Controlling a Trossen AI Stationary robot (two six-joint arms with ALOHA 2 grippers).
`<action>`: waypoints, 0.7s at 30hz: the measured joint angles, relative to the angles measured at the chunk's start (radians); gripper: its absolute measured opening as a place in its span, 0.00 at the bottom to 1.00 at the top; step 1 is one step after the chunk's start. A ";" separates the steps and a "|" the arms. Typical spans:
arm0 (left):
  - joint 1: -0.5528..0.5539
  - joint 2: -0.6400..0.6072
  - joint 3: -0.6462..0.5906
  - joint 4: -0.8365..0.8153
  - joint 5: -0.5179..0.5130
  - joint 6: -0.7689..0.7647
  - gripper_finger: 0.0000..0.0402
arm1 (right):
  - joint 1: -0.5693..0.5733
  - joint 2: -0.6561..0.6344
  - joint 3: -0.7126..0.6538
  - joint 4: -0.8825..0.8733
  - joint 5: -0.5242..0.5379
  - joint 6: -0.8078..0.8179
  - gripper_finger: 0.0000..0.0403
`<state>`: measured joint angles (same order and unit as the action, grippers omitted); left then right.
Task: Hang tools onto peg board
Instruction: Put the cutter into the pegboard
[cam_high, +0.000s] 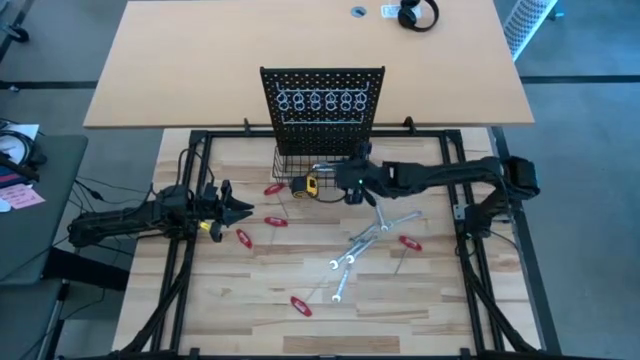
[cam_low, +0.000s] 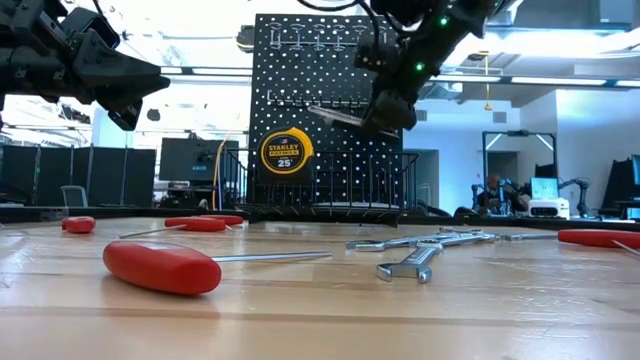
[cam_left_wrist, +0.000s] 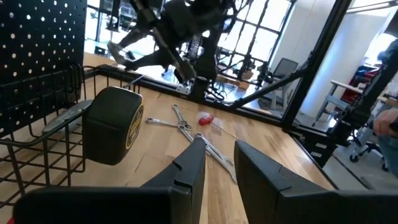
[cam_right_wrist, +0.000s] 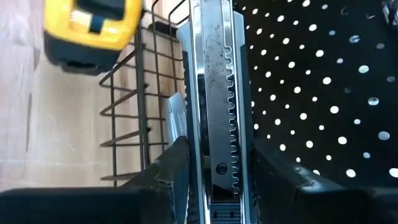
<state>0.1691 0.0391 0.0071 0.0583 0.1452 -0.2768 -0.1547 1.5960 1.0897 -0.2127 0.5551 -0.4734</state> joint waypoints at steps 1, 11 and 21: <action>0.000 0.000 0.000 0.000 0.000 0.000 0.19 | -0.012 -0.001 0.000 0.007 -0.022 0.005 0.35; 0.000 0.000 0.000 0.000 0.000 0.000 0.19 | -0.082 0.012 0.001 0.035 -0.166 0.069 0.37; 0.000 0.000 0.000 0.000 0.000 0.000 0.19 | -0.101 0.079 0.002 0.041 -0.190 0.089 0.39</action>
<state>0.1688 0.0391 0.0071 0.0584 0.1452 -0.2768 -0.2562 1.6752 1.0912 -0.1719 0.3649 -0.3839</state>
